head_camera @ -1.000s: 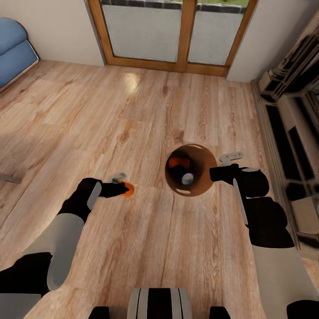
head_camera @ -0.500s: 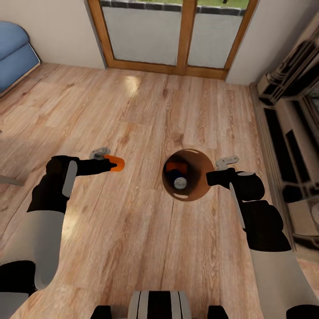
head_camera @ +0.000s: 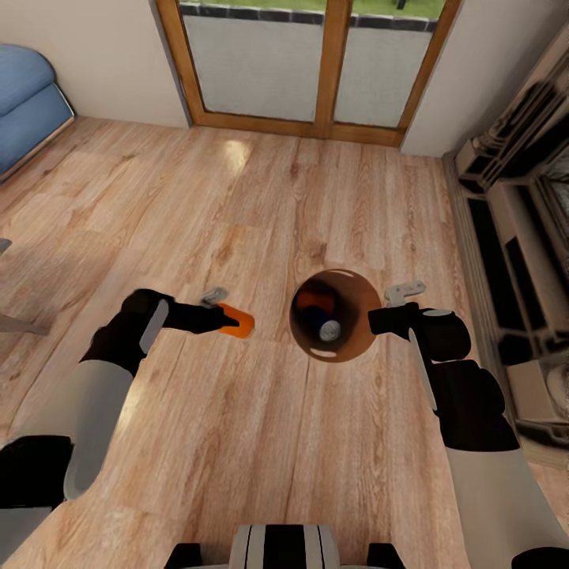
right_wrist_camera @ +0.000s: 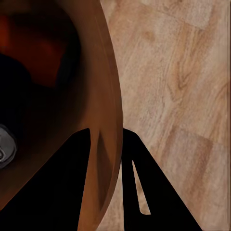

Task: Put the three can of soda from the living room inside the tash can in the kitchen.

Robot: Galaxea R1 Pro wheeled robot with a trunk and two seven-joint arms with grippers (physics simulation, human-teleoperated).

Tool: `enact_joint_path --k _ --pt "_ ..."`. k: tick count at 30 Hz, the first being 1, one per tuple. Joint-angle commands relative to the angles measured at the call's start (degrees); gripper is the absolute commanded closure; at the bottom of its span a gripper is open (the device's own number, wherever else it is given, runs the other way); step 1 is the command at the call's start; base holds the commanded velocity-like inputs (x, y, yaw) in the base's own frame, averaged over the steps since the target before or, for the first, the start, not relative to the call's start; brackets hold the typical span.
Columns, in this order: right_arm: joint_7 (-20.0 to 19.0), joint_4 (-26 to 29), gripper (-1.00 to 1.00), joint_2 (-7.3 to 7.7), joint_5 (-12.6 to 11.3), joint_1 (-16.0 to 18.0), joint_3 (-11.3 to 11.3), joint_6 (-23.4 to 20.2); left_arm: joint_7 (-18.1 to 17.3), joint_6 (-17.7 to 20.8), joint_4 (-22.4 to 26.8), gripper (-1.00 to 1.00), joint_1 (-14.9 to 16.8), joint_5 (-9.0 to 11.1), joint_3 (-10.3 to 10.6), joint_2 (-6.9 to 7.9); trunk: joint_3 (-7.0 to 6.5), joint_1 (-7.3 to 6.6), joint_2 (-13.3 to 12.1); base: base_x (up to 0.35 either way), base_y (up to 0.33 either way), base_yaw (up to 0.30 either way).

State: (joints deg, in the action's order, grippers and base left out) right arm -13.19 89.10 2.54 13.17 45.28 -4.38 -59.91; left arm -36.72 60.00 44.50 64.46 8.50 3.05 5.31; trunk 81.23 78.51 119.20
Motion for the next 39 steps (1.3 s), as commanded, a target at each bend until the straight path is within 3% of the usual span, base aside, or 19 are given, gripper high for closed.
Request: enact_joint_path --k 1,2,7,9,16,17,22,28,35,37,39 --pt "-0.17 0.02 1.00 -0.01 -1.13 0.01 -0.03 -0.09 -1.51 0.00 -1.33 1.00 0.82 -0.31 0.68 0.00 -0.19 -0.23 -0.41 0.000 0.000 0.000" --pt "-0.17 0.02 1.00 -0.03 -1.13 0.00 -0.05 -0.09 -4.15 0.00 -3.66 1.00 2.37 -0.35 1.89 -0.01 -0.37 -0.45 -0.82 0.000 0.000 0.000" --pt "-0.17 -0.63 1.00 -0.09 -1.17 0.00 -0.14 -0.09 -10.22 0.00 -9.51 1.00 7.02 -0.40 4.85 -0.19 -1.26 -1.55 -2.82 0.000 0.000 0.000" --pt "-0.17 -1.53 1.00 -0.04 -1.21 0.05 -0.10 -0.09 -15.84 0.00 -10.89 1.00 8.72 -0.44 6.31 0.05 -1.62 -1.98 -3.62 0.000 0.000 0.000" --pt "-0.17 -6.70 1.00 -0.14 -1.17 0.07 -0.40 -0.09 -21.86 0.00 -10.98 1.00 9.39 -0.50 7.13 0.20 -2.88 -3.52 -6.43 0.000 0.000 0.000" --pt "-0.17 -8.78 1.00 -0.21 -1.16 0.10 -1.20 -0.09 -24.63 0.00 -10.88 1.00 9.43 -0.50 7.23 0.16 -3.06 -3.74 -6.83 0.000 0.000 0.000" --pt "-0.17 -12.48 1.00 -0.29 -1.21 0.15 -2.25 -0.09 -28.74 0.00 -10.18 1.00 9.45 -0.50 7.37 0.05 -3.96 -4.84 -8.84 0.000 0.000 0.000" --pt "-0.17 -14.55 1.00 -1.47 -1.19 0.27 -2.49 -0.09 -29.67 0.00 -9.81 1.00 9.45 -0.43 7.32 -0.49 -4.85 -5.94 -10.84 0.000 0.000 0.000" --pt "-0.17 -16.55 1.00 -3.80 -1.14 0.37 -4.14 -0.09 -29.08 0.00 -9.80 1.00 9.39 -1.15 7.63 -4.29 -4.85 -5.94 -10.84 0.000 0.000 0.000" --pt "-0.11 -17.11 1.00 -4.72 -0.96 0.48 -4.97 -0.09 -28.71 0.00 -9.81 1.00 9.31 -2.29 9.59 -6.65 -4.85 -5.94 -10.84 0.000 0.000 0.000" --pt "-0.10 -17.87 1.00 -5.19 -0.62 0.55 -5.21 -0.09 -28.60 0.00 -9.78 1.00 9.30 -2.79 10.54 -7.55 -4.85 -5.94 -10.84 0.000 0.000 0.000"
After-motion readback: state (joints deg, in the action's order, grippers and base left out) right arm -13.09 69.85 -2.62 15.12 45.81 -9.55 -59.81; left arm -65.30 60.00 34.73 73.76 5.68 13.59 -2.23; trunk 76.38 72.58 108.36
